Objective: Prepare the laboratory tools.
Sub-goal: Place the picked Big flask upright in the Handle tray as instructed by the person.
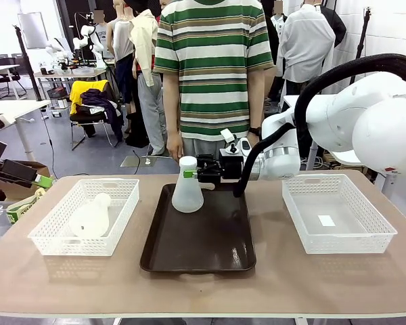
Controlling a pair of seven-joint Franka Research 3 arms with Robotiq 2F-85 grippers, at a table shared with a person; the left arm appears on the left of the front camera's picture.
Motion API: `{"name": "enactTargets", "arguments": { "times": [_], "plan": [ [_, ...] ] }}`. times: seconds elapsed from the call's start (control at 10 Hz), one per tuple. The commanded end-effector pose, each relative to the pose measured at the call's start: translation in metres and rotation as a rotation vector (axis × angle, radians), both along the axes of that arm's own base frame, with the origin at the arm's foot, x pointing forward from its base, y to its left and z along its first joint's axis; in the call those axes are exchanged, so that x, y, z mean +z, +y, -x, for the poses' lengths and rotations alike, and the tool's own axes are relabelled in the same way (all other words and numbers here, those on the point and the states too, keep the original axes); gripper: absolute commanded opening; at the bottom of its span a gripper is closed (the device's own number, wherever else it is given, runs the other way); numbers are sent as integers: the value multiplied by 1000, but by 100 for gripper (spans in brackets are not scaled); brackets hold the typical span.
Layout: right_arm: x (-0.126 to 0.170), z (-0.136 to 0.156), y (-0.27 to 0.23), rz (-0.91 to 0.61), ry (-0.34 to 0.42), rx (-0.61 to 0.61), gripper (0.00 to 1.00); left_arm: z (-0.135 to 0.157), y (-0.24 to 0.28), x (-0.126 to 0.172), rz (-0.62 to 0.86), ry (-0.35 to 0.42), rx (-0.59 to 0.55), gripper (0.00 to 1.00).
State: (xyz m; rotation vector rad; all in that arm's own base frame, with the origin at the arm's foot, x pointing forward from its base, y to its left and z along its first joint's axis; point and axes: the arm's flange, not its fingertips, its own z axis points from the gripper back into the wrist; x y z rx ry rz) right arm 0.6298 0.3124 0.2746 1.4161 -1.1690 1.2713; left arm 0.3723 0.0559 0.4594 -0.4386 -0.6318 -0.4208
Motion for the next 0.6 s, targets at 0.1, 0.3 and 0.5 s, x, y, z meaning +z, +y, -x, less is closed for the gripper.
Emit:
{"name": "enactTargets", "arguments": {
  "times": [0.1, 0.3, 0.5],
  "plan": [
    [5, 0, -1, 65, 60, -34, 100, -2, 2, -2, 15, -12, -14, 100],
    [9, 0, -5, 131, 92, -43, 100, -2, 2, -2, 15, -12, -14, 100],
    [14, -1, -9, 172, 105, -53, 100, -2, 2, -2, 15, -12, -14, 100]
  ]
}}
